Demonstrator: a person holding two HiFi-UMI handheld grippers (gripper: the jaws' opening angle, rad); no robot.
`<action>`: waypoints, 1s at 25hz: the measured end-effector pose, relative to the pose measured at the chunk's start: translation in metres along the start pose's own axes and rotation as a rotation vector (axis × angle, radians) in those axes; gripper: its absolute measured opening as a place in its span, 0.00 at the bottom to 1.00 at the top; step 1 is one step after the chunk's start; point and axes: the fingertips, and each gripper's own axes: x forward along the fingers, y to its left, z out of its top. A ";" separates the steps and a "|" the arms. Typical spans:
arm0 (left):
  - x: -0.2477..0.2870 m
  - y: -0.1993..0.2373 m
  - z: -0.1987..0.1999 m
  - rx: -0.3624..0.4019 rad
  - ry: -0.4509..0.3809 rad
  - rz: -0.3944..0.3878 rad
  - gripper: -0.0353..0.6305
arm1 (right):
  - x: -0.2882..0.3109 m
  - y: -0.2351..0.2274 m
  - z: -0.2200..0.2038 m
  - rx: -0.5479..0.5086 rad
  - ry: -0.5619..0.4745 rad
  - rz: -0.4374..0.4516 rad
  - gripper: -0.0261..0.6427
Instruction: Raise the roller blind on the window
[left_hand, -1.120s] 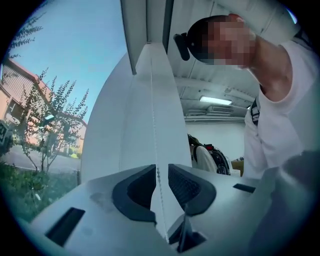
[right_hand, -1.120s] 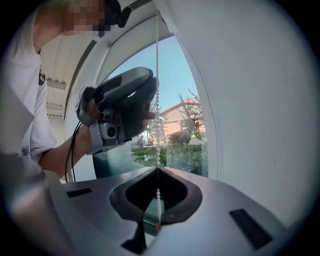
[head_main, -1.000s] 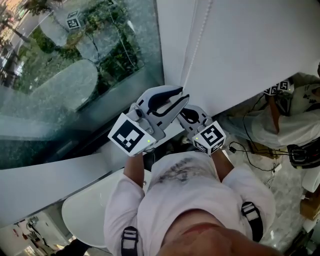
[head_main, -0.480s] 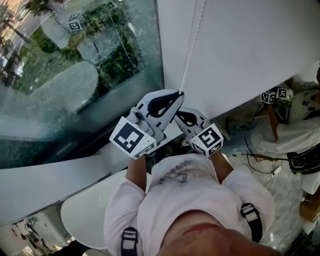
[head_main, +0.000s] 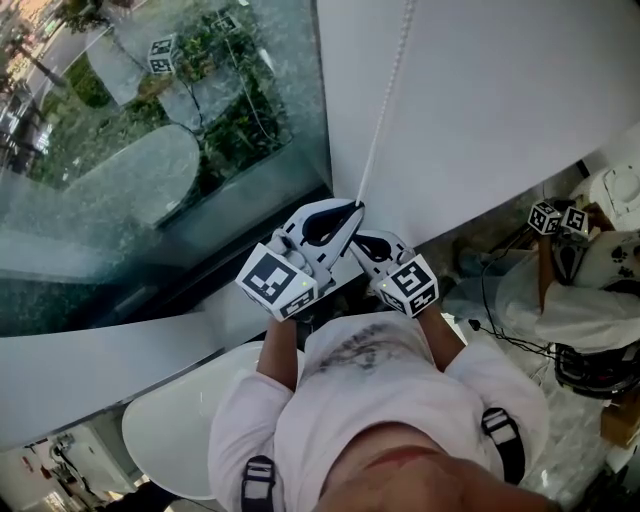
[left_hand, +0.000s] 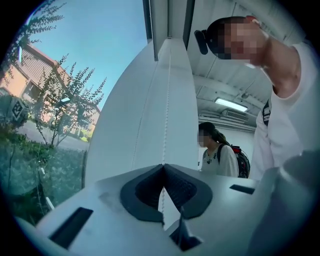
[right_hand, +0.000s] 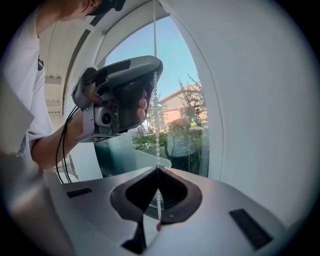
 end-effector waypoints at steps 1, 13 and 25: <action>0.000 0.000 -0.004 -0.007 0.002 0.001 0.06 | 0.001 0.000 -0.003 0.003 0.008 0.001 0.13; -0.005 0.012 -0.048 -0.069 0.064 0.038 0.06 | 0.018 -0.005 -0.045 0.031 0.097 0.010 0.13; -0.006 0.015 -0.052 -0.067 0.054 0.046 0.07 | 0.021 -0.007 -0.049 0.019 0.091 0.015 0.13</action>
